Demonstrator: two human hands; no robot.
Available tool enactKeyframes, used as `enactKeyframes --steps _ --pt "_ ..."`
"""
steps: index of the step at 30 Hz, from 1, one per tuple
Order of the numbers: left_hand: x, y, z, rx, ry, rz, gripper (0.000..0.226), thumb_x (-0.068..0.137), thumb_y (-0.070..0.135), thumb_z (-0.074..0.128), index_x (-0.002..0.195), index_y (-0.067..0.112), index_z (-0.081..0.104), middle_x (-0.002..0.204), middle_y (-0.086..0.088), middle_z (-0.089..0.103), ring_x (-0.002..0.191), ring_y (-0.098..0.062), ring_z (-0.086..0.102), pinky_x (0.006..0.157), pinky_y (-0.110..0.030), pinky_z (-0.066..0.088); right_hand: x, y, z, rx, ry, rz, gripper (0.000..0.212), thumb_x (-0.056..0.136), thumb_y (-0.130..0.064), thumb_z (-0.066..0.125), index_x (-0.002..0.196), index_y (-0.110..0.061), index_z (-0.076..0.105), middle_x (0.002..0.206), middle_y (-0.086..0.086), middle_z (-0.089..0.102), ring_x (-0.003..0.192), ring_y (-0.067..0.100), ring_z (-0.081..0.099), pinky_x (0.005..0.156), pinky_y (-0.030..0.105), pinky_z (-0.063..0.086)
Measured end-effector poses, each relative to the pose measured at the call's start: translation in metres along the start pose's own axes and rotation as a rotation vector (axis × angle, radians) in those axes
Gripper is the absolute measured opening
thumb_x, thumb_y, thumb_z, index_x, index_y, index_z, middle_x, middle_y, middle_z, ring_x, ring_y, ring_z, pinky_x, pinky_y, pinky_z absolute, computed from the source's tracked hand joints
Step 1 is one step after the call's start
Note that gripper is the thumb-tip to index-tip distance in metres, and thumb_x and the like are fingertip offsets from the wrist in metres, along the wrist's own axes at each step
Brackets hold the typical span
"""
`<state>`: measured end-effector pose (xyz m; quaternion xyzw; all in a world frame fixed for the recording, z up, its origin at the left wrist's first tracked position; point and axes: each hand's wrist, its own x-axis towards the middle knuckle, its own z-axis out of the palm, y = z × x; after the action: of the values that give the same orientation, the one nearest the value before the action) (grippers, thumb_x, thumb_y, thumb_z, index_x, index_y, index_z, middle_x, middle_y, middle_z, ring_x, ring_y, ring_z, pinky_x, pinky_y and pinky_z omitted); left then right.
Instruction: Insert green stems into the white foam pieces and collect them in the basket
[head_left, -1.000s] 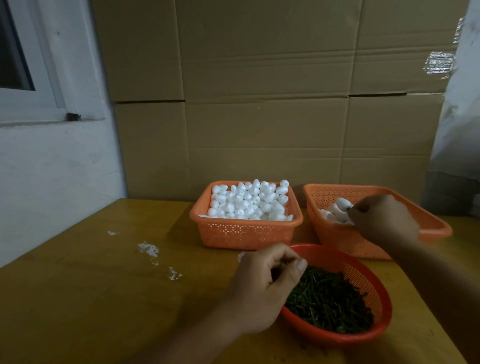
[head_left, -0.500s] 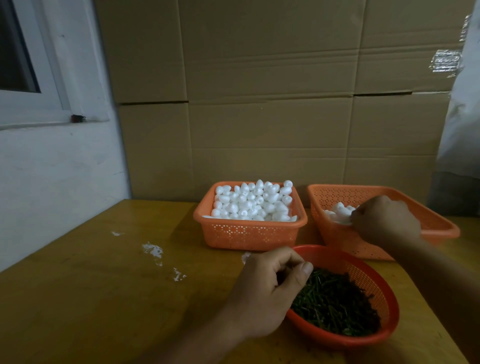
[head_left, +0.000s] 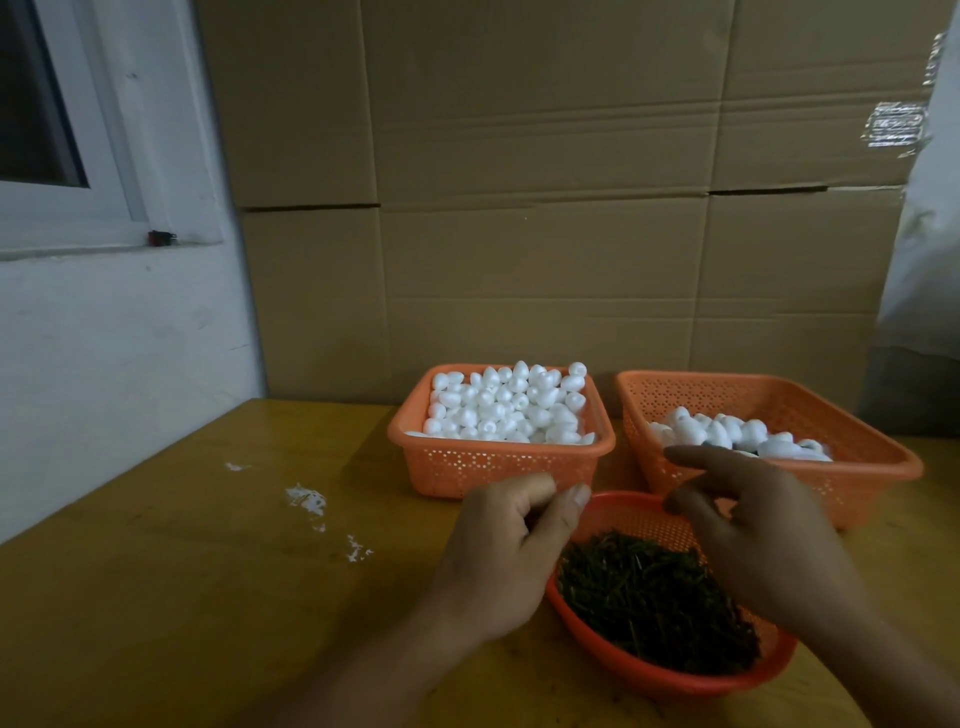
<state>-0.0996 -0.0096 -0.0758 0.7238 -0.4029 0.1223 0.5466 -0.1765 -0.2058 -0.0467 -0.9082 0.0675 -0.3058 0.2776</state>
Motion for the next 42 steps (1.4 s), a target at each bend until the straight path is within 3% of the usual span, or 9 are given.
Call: enactKeyframes --steps 4,9,13,17,19,23,28,32,42 --pt "0.025 -0.004 -0.021 0.111 0.134 -0.079 0.032 0.096 0.030 0.063 0.069 0.017 0.051 0.058 0.009 0.050 0.056 -0.007 0.047 0.058 -0.033 0.048 -0.008 0.000 0.000 -0.017 -0.029 -0.018 0.037 0.089 -0.017 0.067 0.123 -0.030 0.068 0.090 -0.013 0.074 0.093 0.010 0.066 0.083 0.039 0.054" --pt "0.088 -0.022 -0.055 0.351 0.190 -0.196 0.023 0.101 0.027 0.052 0.081 0.018 0.056 0.077 0.003 0.068 0.074 -0.021 0.065 0.073 -0.044 0.054 -0.008 -0.001 0.002 -0.033 -0.045 -0.010 0.036 0.089 -0.020 0.069 0.123 -0.031 0.068 0.091 -0.015 0.072 0.098 0.010 0.064 0.088 0.042 0.053" --pt "0.140 -0.056 -0.070 0.561 0.039 -0.373 0.019 0.099 0.010 0.040 0.091 0.016 0.056 0.102 -0.005 0.066 0.093 -0.026 0.064 0.085 -0.046 0.054 -0.010 0.001 0.005 -0.031 -0.052 -0.019 0.037 0.087 -0.018 0.070 0.122 -0.029 0.068 0.089 -0.018 0.071 0.100 0.012 0.064 0.089 0.044 0.054" --pt "0.161 -0.084 -0.074 0.784 -0.206 -0.398 0.036 0.090 -0.005 0.043 0.108 0.022 0.059 0.118 -0.005 0.059 0.091 -0.021 0.058 0.064 -0.029 0.042 -0.010 0.004 0.005 -0.038 -0.041 -0.028 0.036 0.087 -0.019 0.071 0.121 -0.029 0.069 0.088 -0.019 0.070 0.099 0.012 0.063 0.089 0.043 0.052" --pt "0.165 -0.090 -0.074 0.873 -0.297 -0.403 0.042 0.090 -0.005 0.048 0.120 0.022 0.061 0.123 -0.005 0.057 0.090 -0.019 0.056 0.065 -0.027 0.040 -0.011 0.005 0.005 -0.036 -0.056 -0.032 0.036 0.087 -0.019 0.071 0.122 -0.030 0.068 0.089 -0.019 0.070 0.099 0.011 0.061 0.089 0.042 0.052" --pt "0.165 -0.098 -0.066 1.026 -0.411 -0.434 0.041 0.092 0.000 0.057 0.130 0.015 0.061 0.132 -0.007 0.056 0.105 -0.021 0.059 0.085 -0.033 0.052 -0.011 0.006 0.005 -0.043 -0.043 -0.034 0.035 0.087 -0.020 0.071 0.120 -0.032 0.070 0.089 -0.017 0.070 0.099 0.009 0.061 0.087 0.036 0.049" --pt "0.161 -0.109 -0.057 1.144 -0.420 -0.417 0.045 0.092 0.005 0.060 0.136 0.005 0.051 0.149 -0.014 0.040 0.133 -0.030 0.046 0.104 -0.036 0.044 -0.012 0.004 0.005 -0.047 -0.046 -0.045 0.035 0.087 -0.022 0.072 0.119 -0.034 0.070 0.085 -0.021 0.065 0.096 0.006 0.060 0.086 0.036 0.050" --pt "0.162 -0.112 -0.058 1.278 -0.528 -0.304 0.043 0.100 0.016 0.052 0.141 0.005 0.047 0.146 -0.013 0.045 0.133 -0.032 0.045 0.106 -0.040 0.039 -0.013 0.002 0.005 -0.055 -0.029 -0.069 0.034 0.085 -0.022 0.074 0.117 -0.034 0.072 0.081 -0.024 0.060 0.092 0.004 0.060 0.084 0.037 0.051" --pt "0.161 -0.110 -0.060 1.086 -0.365 -0.367 0.032 0.090 0.009 0.064 0.120 0.009 0.055 0.130 -0.007 0.051 0.117 -0.025 0.054 0.079 -0.030 0.039 -0.014 0.000 0.005 -0.063 -0.042 -0.068 0.033 0.086 -0.028 0.071 0.118 -0.036 0.070 0.089 -0.017 0.062 0.091 0.003 0.061 0.085 0.037 0.053"
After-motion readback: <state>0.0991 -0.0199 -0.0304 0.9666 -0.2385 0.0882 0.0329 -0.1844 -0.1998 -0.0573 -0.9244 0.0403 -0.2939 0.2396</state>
